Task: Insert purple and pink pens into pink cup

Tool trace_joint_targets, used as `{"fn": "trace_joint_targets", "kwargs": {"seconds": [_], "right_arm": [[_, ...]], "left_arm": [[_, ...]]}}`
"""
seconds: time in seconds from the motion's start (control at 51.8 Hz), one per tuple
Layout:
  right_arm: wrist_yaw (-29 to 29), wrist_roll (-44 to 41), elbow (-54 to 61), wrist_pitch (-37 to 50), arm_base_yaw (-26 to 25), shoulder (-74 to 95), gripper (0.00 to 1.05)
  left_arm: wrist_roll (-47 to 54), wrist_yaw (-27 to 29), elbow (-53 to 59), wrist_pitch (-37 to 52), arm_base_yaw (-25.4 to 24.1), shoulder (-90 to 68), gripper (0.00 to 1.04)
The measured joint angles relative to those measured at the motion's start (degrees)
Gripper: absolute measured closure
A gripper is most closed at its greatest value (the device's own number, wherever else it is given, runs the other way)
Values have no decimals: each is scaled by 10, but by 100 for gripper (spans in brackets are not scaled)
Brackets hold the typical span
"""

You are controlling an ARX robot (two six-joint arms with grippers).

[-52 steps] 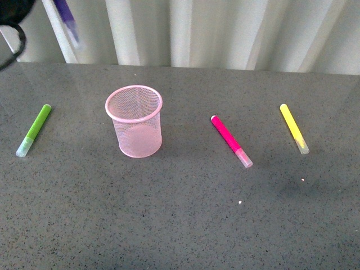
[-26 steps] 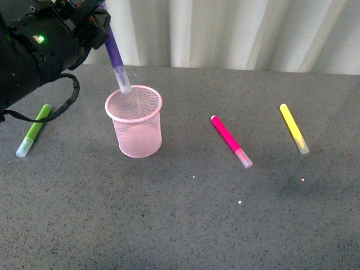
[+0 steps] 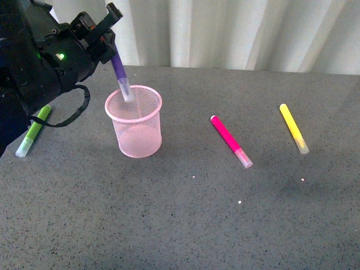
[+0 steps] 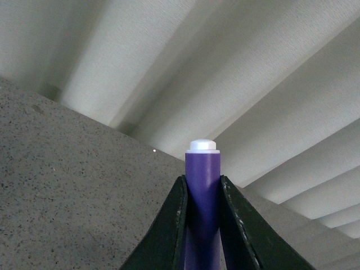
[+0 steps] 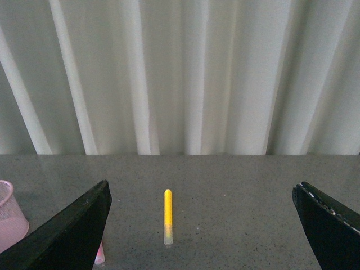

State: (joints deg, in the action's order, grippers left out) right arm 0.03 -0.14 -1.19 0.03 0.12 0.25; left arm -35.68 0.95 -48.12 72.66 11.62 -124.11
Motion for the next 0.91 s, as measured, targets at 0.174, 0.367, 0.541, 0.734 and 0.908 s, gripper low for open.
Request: {"fn": "trace_joint_targets", "kwargs": {"seconds": [0.174, 0.367, 0.541, 0.734, 0.908], "right_arm": [[0, 0, 0, 0, 0, 0, 7], [0, 0, 0, 0, 0, 0, 7], [0, 0, 0, 0, 0, 0, 7], [0, 0, 0, 0, 0, 0, 7], [0, 0, 0, 0, 0, 0, 7]], "left_arm": [[-1, -3, -1, 7, -5, -3, 92], [-6, -3, -1, 16, -2, -8, 92], [-8, -2, 0, 16, 1, -11, 92], [-14, -2, -1, -3, 1, -11, 84], [-35, -4, -6, -17, -8, -11, 58]]}}
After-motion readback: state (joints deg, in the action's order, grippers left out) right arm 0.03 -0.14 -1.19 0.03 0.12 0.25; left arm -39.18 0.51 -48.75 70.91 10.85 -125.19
